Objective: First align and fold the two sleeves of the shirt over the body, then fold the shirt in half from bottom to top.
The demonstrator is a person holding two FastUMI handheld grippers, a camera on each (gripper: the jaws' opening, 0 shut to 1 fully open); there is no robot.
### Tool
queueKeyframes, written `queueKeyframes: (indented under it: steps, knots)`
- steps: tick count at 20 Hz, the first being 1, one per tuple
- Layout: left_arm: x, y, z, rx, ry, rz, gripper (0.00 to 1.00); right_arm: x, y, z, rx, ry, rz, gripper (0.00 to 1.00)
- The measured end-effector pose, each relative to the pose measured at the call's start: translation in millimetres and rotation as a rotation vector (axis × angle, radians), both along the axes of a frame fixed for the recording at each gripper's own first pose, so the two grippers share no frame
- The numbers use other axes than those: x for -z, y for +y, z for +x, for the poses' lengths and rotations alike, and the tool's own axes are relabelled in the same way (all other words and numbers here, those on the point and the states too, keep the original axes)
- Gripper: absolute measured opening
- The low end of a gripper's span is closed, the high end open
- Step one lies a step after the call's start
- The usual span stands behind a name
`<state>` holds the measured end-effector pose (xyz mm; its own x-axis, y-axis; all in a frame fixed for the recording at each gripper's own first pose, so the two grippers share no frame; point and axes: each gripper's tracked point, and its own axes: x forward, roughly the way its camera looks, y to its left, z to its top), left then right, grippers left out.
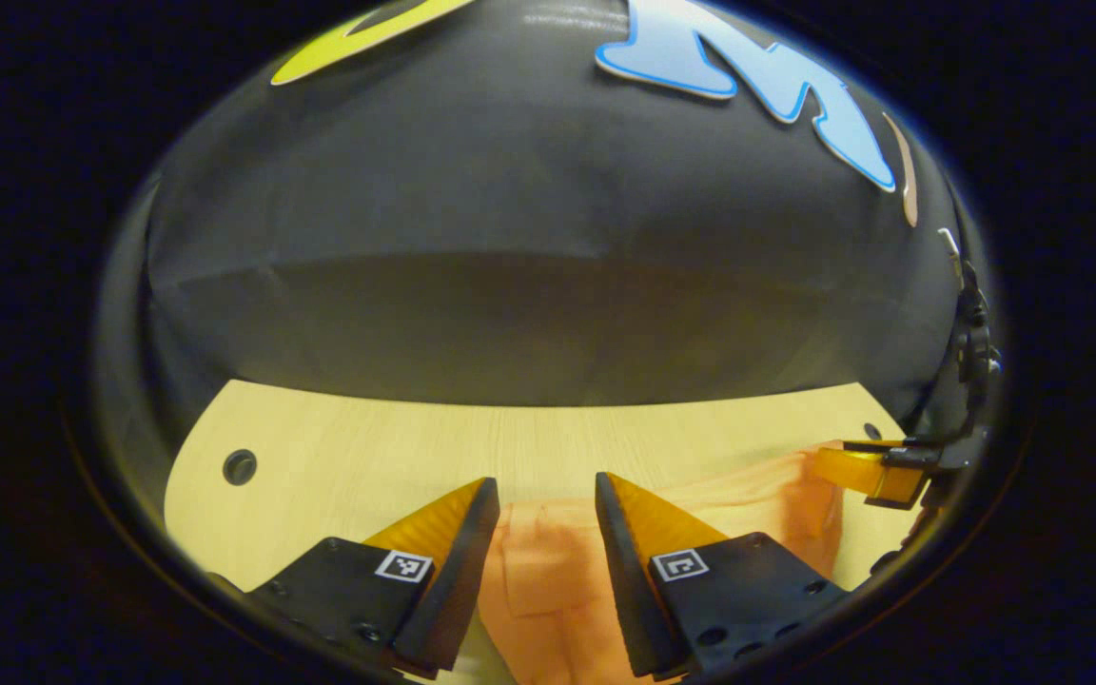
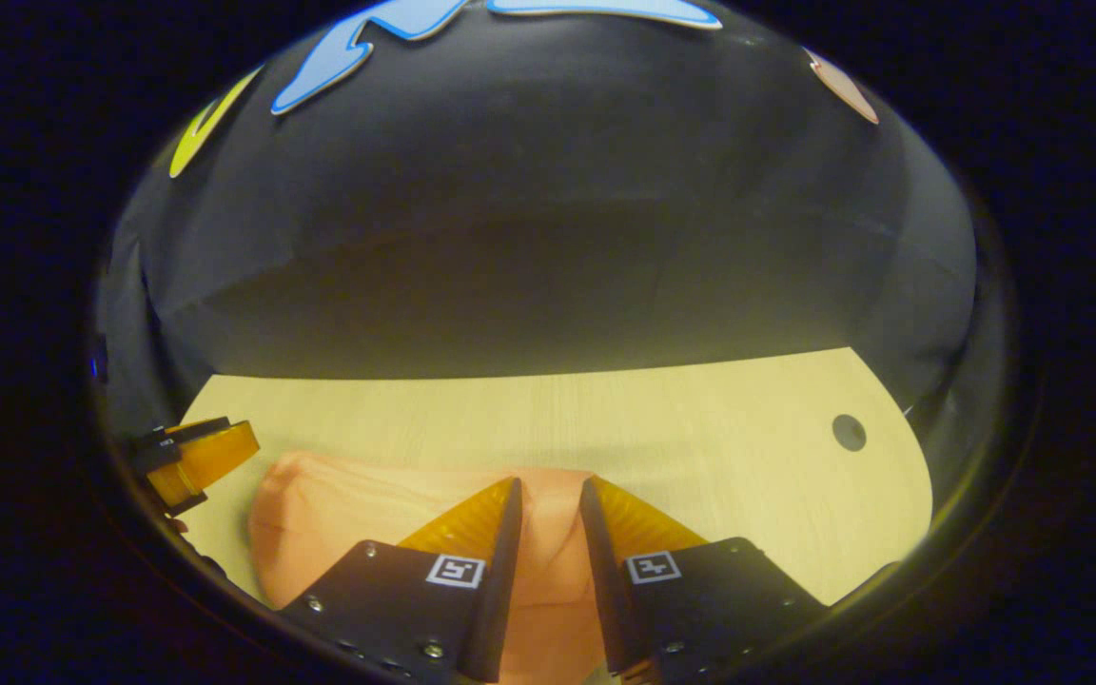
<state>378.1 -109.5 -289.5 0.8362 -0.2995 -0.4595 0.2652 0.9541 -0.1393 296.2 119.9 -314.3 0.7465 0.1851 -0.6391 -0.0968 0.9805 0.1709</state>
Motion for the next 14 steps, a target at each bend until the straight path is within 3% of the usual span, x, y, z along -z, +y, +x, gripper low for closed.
queueKeyframes:
  steps: [1,5,6,11,14]
  knots:
    - [-11,3,-8,-0.001,-0.006,0.002,0.69,-9,-1,-5,0.000,-0.002,0.003,0.40]
    - [-53,18,-53,0.007,-0.022,-0.001,0.69,-53,-13,-28,0.007,-0.050,0.006,0.40]
    - [-64,20,-65,0.005,-0.027,-0.004,0.74,-66,-16,-35,0.007,-0.063,0.007,0.40]
    - [-122,21,-137,0.006,-0.064,-0.021,0.65,-112,-27,-83,0.012,-0.113,0.023,0.39]
    - [-150,25,-183,0.014,-0.097,-0.019,0.65,-133,-41,-116,0.013,-0.143,0.030,0.40]
